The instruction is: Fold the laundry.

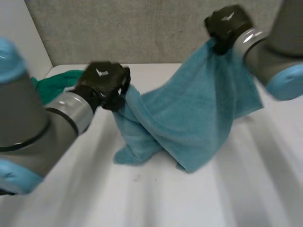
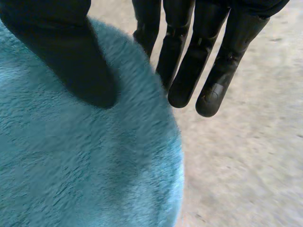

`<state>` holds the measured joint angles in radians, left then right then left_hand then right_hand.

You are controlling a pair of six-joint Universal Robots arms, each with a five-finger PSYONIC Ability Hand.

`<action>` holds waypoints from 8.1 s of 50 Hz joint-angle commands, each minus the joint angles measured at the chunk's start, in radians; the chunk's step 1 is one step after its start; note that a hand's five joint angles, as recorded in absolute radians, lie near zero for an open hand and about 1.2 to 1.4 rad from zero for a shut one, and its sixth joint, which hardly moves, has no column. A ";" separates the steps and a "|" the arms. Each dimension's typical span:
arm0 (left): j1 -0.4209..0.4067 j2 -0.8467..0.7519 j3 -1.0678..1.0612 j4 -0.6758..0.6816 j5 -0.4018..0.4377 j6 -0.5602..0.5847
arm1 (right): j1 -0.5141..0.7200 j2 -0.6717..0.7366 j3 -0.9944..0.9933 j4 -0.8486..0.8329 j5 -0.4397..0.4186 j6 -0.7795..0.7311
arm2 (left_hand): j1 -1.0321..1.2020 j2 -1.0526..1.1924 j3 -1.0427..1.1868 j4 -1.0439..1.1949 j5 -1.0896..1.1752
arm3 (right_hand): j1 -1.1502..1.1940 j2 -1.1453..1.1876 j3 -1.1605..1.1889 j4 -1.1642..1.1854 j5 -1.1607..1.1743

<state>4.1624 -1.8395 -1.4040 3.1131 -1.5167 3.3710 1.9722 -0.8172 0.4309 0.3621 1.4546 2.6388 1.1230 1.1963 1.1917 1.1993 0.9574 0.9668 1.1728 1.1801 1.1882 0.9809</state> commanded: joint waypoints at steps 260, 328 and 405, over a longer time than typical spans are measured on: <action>0.077 -0.130 -0.170 0.147 -0.126 0.140 | -0.423 -0.754 1.661 -0.373 -0.261 0.355 | 0.150 0.077 0.082 0.074 0.141 | -0.576 -0.783 -0.790 -0.798 -0.765; 0.197 0.368 -0.268 0.223 -0.221 0.232 | -0.449 -0.804 0.985 -0.145 -0.269 -0.017 | 0.273 0.200 0.205 0.197 0.264 | 0.430 0.223 0.216 0.208 0.241; 0.231 -0.032 -0.306 0.340 -0.145 0.195 | -0.366 -0.290 1.166 -0.439 -0.233 0.093 | 0.273 0.200 0.205 0.197 0.264 | -0.250 -0.456 -0.463 -0.471 -0.439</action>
<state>4.3869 -1.8783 -1.7110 3.4518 -1.6610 3.5655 1.6624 -1.0610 1.5418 -0.0259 1.2367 2.5345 1.1573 1.1976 1.1927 1.1999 0.9600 0.7091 0.8276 0.8310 0.8332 0.6716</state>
